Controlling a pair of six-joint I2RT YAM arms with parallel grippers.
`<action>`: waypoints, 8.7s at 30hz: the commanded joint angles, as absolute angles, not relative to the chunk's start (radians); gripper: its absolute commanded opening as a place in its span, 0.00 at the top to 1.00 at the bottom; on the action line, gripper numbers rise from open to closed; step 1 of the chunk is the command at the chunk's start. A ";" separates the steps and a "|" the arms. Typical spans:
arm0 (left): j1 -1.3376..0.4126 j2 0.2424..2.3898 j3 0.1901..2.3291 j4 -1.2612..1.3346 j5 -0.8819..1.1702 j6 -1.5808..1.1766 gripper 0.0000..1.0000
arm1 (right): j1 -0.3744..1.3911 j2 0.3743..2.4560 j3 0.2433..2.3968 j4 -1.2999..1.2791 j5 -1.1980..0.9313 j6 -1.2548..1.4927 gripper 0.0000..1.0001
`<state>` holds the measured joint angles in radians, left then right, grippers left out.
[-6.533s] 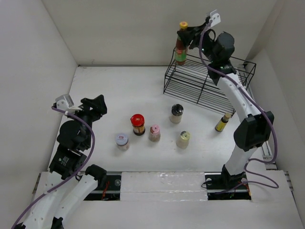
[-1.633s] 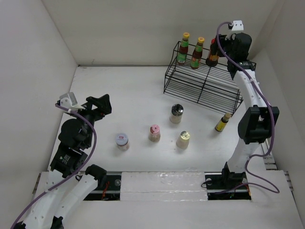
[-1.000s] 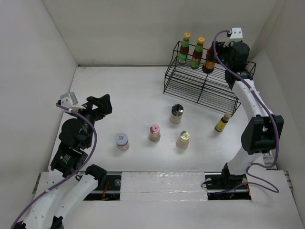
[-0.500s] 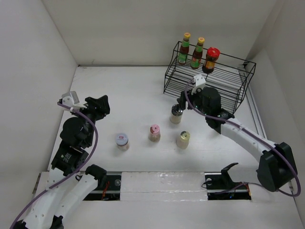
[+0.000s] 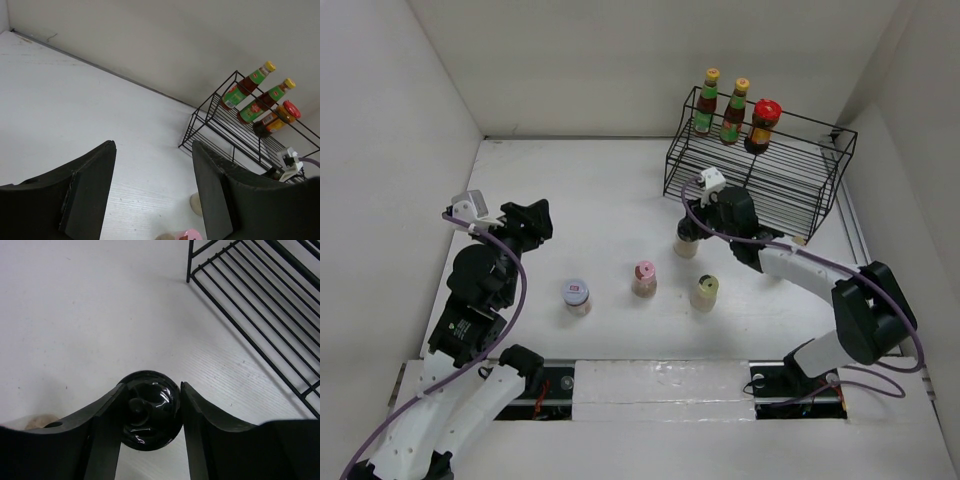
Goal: Organize the condiment bottles
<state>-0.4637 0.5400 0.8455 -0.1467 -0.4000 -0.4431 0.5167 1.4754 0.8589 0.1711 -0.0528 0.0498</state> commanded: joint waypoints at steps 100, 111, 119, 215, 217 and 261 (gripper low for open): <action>-0.465 0.460 0.842 -0.117 -0.500 -0.454 0.35 | 1.058 1.790 1.301 0.132 -0.407 -0.155 0.06; -0.465 0.466 0.844 -0.117 -0.480 -0.454 0.35 | 1.091 1.960 1.390 0.132 -0.351 -0.155 0.02; -0.465 0.465 0.835 -0.117 -0.480 -0.445 0.34 | 1.100 2.039 1.427 0.207 -0.353 -0.112 0.14; -0.465 0.476 0.834 -0.107 -0.413 -0.445 0.31 | 0.365 1.550 1.412 0.201 -0.017 -0.021 0.30; -0.465 0.476 0.834 -0.107 -0.413 -0.445 0.31 | 0.380 1.432 1.231 0.238 0.046 0.012 0.70; -0.465 0.495 0.834 -0.098 -0.370 -0.445 0.28 | 0.095 0.965 0.641 -0.181 0.367 0.242 0.47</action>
